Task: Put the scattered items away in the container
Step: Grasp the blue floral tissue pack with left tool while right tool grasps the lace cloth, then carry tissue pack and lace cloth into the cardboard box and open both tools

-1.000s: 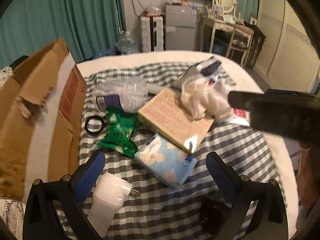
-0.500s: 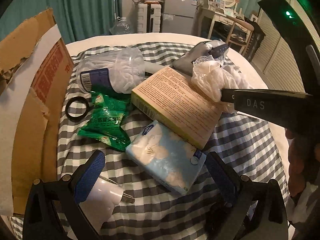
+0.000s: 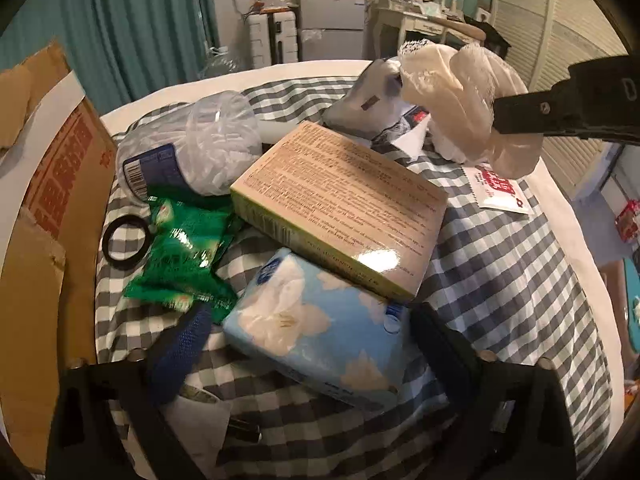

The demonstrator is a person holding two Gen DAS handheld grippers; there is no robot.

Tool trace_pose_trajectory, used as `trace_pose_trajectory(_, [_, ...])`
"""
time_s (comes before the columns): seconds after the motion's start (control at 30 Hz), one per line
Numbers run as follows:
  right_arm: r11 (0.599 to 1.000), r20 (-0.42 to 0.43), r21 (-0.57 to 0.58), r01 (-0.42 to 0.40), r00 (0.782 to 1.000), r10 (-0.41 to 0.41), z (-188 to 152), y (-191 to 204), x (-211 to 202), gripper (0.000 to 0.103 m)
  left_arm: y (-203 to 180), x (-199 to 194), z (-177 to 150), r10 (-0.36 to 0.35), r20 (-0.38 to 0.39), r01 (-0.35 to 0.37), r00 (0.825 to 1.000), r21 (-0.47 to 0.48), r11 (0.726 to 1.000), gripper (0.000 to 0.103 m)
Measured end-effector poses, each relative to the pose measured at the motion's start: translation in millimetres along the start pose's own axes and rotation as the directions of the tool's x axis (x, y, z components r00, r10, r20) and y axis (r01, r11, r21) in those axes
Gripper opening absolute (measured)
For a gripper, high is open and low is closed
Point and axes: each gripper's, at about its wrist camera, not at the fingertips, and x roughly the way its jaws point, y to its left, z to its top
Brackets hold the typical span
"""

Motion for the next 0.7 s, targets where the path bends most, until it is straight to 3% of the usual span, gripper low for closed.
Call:
trace_pose_trajectory(0.03, [1.000, 0.003, 0.005, 0.004, 1.000, -0.004, 0, -1, -2, 0.014, -1, -1, 1, -0.013, -0.002, 0.013, 1.000, 0.006, 1.000, 0.083])
trace_pose_trajectory(0.3, [0.998, 0.017, 0.058, 0.000, 1.000, -0.001, 1, -12, -14, 0.014, -3, -19, 7, 0.004, 0.021, -0.004, 1.000, 0.008, 1.000, 0.082])
trace_pose_trajectory(0.7, [0.998, 0.094, 0.054, -0.017, 0.995, 0.012, -3, 3, -60, 0.014, 3, -80, 25, 0.000, 0.084, 0.002, 0.996, -0.023, 1.000, 0.082])
